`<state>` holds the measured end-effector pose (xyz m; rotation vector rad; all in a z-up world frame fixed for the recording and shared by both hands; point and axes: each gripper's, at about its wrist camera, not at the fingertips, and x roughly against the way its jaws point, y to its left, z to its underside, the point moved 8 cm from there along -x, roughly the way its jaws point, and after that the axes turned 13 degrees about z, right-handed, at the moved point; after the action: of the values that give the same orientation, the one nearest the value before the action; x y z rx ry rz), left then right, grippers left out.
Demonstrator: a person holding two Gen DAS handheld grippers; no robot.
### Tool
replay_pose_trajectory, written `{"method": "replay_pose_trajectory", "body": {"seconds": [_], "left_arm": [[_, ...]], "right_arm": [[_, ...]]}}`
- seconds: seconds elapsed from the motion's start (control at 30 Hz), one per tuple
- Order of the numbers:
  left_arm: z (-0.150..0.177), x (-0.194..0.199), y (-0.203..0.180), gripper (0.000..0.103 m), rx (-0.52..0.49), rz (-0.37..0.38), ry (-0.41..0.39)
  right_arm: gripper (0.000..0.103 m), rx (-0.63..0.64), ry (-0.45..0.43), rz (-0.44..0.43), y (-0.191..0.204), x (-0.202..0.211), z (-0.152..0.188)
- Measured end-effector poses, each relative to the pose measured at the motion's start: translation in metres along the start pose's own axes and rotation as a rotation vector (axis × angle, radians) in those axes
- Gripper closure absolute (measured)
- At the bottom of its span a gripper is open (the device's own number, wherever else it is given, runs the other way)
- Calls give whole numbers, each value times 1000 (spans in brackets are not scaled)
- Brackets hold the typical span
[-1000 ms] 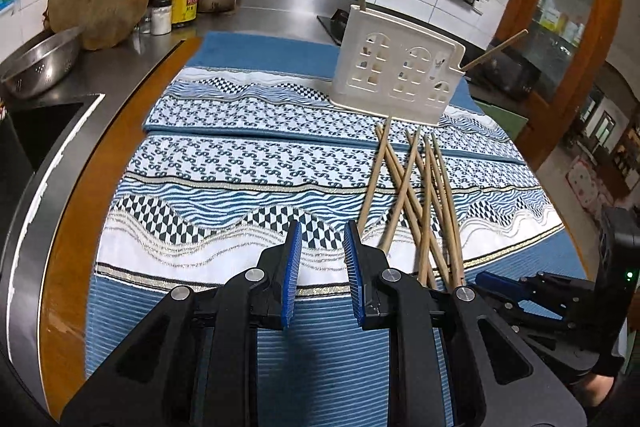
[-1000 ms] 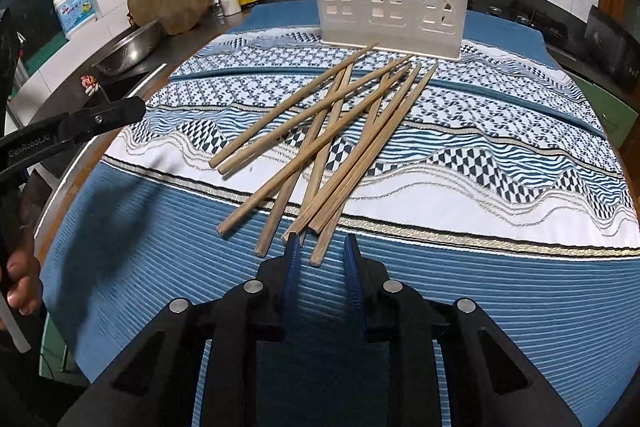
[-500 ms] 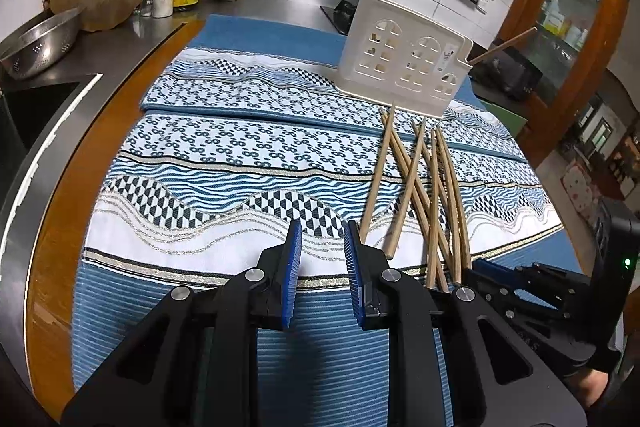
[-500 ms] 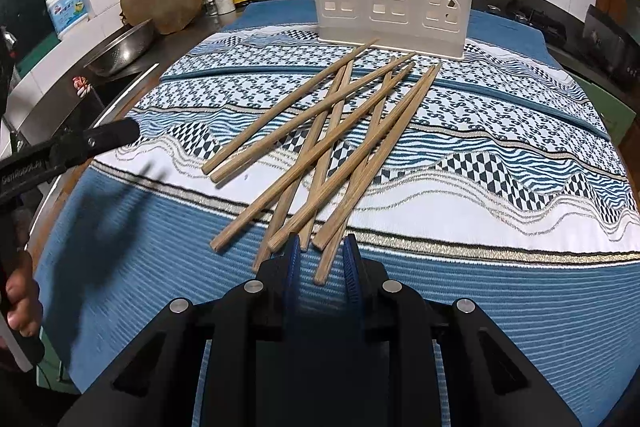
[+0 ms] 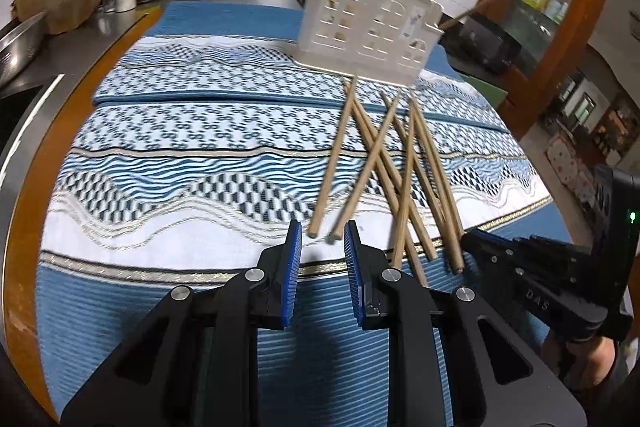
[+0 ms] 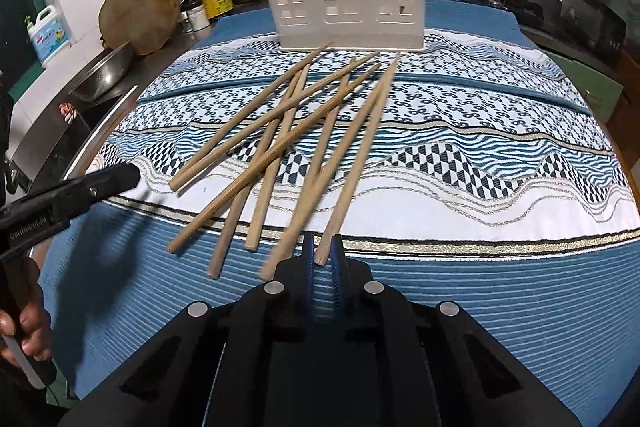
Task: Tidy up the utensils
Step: 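Move both open grippers back down to the chopsticks on the cloth, then grasp a chopstick with the right gripper while the left gripper grasps another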
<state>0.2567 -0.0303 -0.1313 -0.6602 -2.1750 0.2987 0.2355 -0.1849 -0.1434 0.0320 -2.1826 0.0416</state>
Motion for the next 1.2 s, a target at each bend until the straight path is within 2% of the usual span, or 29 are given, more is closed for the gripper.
{"method": "replay_pose_trajectory", "body": {"seconds": [0.37, 0.7, 0.9, 1.07, 1.2], "left_arm": [[-6, -37, -13, 81, -122, 11, 88], [-11, -55, -18, 82, -167, 12, 123], [-14, -62, -14, 82, -150, 17, 136], [-16, -64, -13, 81, -132, 14, 137], [-15, -66, -15, 81, -156, 19, 134]], "right_arm": [[93, -11, 5, 7, 1, -7, -5], [93, 5, -7, 32, -4, -6, -4], [94, -29, 6, 17, -16, -6, -3], [93, -18, -3, 42, -13, -8, -6], [93, -8, -9, 52, -12, -9, -7]]}}
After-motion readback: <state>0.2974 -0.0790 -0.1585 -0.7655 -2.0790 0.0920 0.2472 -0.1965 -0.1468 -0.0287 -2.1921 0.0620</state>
